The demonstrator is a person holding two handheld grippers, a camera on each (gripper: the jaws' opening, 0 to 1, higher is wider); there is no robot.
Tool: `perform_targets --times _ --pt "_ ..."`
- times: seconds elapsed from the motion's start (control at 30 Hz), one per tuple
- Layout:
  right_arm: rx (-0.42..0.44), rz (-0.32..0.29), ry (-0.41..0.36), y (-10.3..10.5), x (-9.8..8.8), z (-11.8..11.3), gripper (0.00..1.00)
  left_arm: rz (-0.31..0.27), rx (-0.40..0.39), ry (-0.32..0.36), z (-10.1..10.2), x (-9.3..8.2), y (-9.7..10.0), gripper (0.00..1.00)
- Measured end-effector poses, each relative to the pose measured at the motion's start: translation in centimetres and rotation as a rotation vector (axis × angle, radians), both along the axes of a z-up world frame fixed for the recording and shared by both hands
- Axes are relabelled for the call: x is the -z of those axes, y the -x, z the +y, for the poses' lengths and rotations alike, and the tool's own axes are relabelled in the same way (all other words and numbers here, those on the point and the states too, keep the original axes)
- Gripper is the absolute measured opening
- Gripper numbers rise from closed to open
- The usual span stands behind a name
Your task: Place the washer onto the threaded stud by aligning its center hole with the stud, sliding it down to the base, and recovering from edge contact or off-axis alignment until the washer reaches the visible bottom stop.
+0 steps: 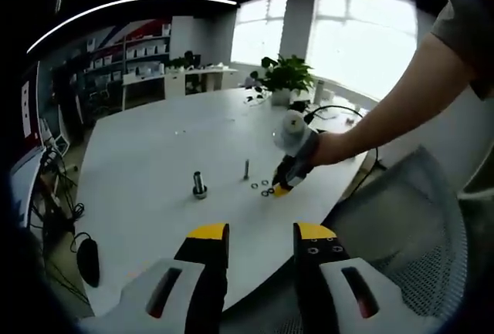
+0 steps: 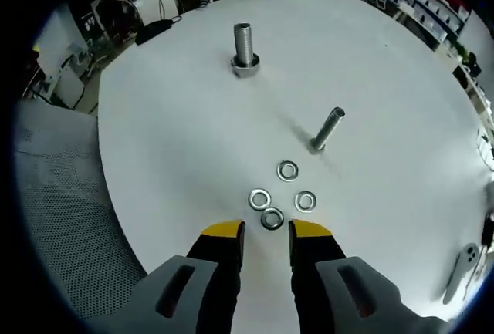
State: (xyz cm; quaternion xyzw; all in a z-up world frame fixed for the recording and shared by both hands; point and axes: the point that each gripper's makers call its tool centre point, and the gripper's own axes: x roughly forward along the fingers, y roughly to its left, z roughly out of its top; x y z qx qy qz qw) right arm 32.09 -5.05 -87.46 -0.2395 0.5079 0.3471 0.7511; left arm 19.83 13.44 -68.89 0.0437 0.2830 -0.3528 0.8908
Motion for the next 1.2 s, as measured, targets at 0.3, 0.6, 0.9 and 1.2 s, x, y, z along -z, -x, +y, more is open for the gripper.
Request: perform_targets --times 0.3,0.6,0.9,1.2 --pt "-0.132 0.042 0.061 -0.18 0.2 0.09 0.23 0.004 0.001 -0.018 0.02 0.25 0.04 0.32" --pt "-0.267 0.122 0.196 -0.15 0.3 0.15 0.22 -0.001 0.005 -0.039 0.03 0.36 0.1 0.31" --pt "-0.277 0.144 0.236 -0.06 0.32 0.05 0.22 -0.002 0.011 -0.049 0.04 0.46 0.13 0.31" --pt "-0.3 0.113 0.239 -0.43 0.37 0.0 0.15 0.004 0.016 -0.065 0.05 0.76 0.22 0.31"
